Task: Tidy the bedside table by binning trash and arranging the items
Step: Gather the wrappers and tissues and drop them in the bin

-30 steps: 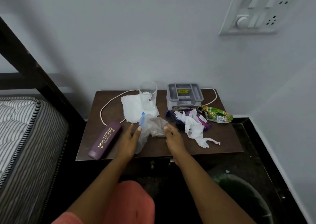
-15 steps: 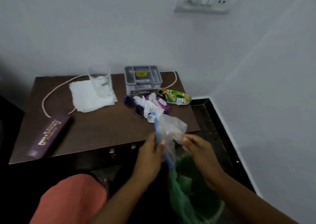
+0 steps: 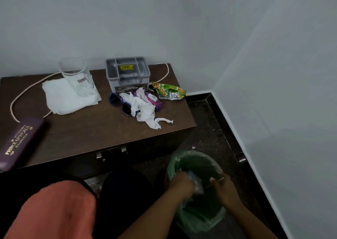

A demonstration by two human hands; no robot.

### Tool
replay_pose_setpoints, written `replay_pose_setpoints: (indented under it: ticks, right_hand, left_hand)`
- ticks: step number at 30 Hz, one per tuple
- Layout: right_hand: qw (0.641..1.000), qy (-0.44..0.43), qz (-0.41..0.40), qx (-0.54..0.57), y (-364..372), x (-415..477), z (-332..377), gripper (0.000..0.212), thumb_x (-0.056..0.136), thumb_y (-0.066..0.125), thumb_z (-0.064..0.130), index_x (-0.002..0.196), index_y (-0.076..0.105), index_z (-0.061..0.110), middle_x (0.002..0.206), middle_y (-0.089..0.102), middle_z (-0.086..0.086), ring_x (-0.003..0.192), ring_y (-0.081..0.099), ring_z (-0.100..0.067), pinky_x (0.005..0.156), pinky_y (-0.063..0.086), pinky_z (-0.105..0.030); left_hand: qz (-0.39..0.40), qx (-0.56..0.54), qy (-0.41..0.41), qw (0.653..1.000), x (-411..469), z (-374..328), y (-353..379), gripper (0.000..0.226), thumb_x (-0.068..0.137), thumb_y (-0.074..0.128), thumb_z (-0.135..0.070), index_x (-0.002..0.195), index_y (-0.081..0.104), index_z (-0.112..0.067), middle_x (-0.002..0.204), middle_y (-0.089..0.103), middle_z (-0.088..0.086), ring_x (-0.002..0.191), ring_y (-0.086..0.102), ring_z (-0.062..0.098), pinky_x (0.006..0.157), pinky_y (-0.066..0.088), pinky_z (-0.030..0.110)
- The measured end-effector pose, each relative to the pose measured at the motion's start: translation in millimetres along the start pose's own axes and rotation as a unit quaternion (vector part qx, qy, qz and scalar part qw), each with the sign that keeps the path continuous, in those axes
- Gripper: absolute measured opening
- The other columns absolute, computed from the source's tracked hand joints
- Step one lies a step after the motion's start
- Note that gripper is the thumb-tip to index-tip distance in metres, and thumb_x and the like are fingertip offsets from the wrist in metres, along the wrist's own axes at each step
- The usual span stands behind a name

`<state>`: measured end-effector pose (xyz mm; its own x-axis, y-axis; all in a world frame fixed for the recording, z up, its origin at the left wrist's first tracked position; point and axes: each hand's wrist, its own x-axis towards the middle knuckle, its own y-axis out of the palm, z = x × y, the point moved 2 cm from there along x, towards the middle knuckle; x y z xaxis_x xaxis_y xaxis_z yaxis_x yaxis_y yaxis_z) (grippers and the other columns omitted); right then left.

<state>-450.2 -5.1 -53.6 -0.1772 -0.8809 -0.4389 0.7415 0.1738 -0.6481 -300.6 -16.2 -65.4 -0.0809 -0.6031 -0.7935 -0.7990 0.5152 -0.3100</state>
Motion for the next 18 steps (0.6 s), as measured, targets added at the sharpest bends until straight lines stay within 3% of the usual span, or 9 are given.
replay_pose_setpoints:
  ticks: [1, 3, 6, 9, 12, 15, 18]
  right_hand:
    - [1.000, -0.020, -0.011, -0.006, 6.7, 2.0, 4.0, 0.014, 0.087, 0.059, 0.003, 0.096, 0.062, 0.014, 0.109, 0.064, -0.018, 0.096, 0.059, -0.024, 0.092, 0.046, -0.037]
    - [0.997, -0.070, -0.025, -0.031, 18.7, 4.5, 27.5, 0.028, 0.087, 0.061, 0.009, 0.114, 0.058, 0.005, 0.114, 0.060, -0.010, 0.106, 0.054, -0.022, 0.097, 0.041, -0.033]
    - [0.980, -0.195, -0.042, -0.025, 35.5, 8.1, 87.1, 0.031, 0.086, 0.063, 0.014, 0.116, 0.058, 0.008, 0.109, 0.054, -0.001, 0.100, 0.053, -0.014, 0.085, 0.041, -0.019]
    - [0.962, -0.271, -0.030, 0.005, 57.2, 23.3, 142.9, 0.030, 0.085, 0.065, 0.017, 0.114, 0.061, 0.012, 0.107, 0.053, 0.001, 0.096, 0.057, -0.015, 0.084, 0.049, -0.027]
    - [0.954, -0.296, -0.037, -0.024, 84.7, 45.9, 180.0, 0.027, 0.085, 0.066, 0.021, 0.110, 0.062, 0.012, 0.109, 0.056, -0.006, 0.098, 0.057, -0.024, 0.085, 0.045, -0.032]
    - [0.964, -0.259, -0.051, -0.046, 107.6, 66.9, 196.3, 0.034, 0.085, 0.064, 0.028, 0.113, 0.058, 0.010, 0.115, 0.054, -0.010, 0.104, 0.053, -0.026, 0.085, 0.043, -0.034]
    - [0.957, -0.260, -0.071, -0.106, 122.6, 78.2, 200.2, 0.021, 0.086, 0.061, 0.021, 0.102, 0.061, 0.008, 0.108, 0.055, -0.011, 0.099, 0.055, -0.027, 0.079, 0.044, -0.034]
  left_hand:
    - [-0.034, -0.033, 0.028, 0.999, -4.5, -3.1, -9.6, 0.047, 0.092, 0.050, -0.024, 0.137, 0.041, -0.013, 0.136, 0.052, 0.011, 0.122, 0.051, 0.027, 0.100, 0.041, 0.031]
    - [-0.129, -0.107, 0.104, 0.980, -17.2, -8.5, -37.4, 0.041, 0.090, 0.055, -0.020, 0.131, 0.049, -0.017, 0.125, 0.060, 0.008, 0.113, 0.058, 0.023, 0.093, 0.045, 0.028]
    - [-0.294, -0.128, 0.210, 0.924, -30.9, -4.3, -92.8, 0.031, 0.089, 0.056, -0.012, 0.120, 0.057, -0.015, 0.112, 0.063, 0.004, 0.100, 0.061, 0.019, 0.090, 0.047, 0.028]
    - [-0.386, -0.098, 0.229, 0.888, -31.1, 8.2, -146.3, 0.029, 0.088, 0.050, -0.005, 0.115, 0.059, -0.012, 0.105, 0.059, 0.004, 0.093, 0.058, 0.018, 0.085, 0.046, 0.029]
    - [-0.394, -0.164, 0.169, 0.888, -18.5, 24.5, -179.4, 0.024, 0.088, 0.051, -0.004, 0.109, 0.060, -0.010, 0.095, 0.061, 0.003, 0.089, 0.059, 0.019, 0.076, 0.048, 0.027]
    - [-0.349, -0.291, 0.105, 0.885, -6.6, 35.8, -184.7, 0.021, 0.091, 0.051, -0.008, 0.110, 0.060, -0.007, 0.085, 0.061, 0.001, 0.084, 0.062, 0.021, 0.081, 0.053, 0.037]
    - [-0.301, -0.373, 0.102, 0.872, -5.3, 36.1, -178.0, 0.022, 0.093, 0.051, -0.010, 0.113, 0.059, -0.005, 0.085, 0.063, 0.002, 0.078, 0.061, 0.015, 0.072, 0.052, 0.025]
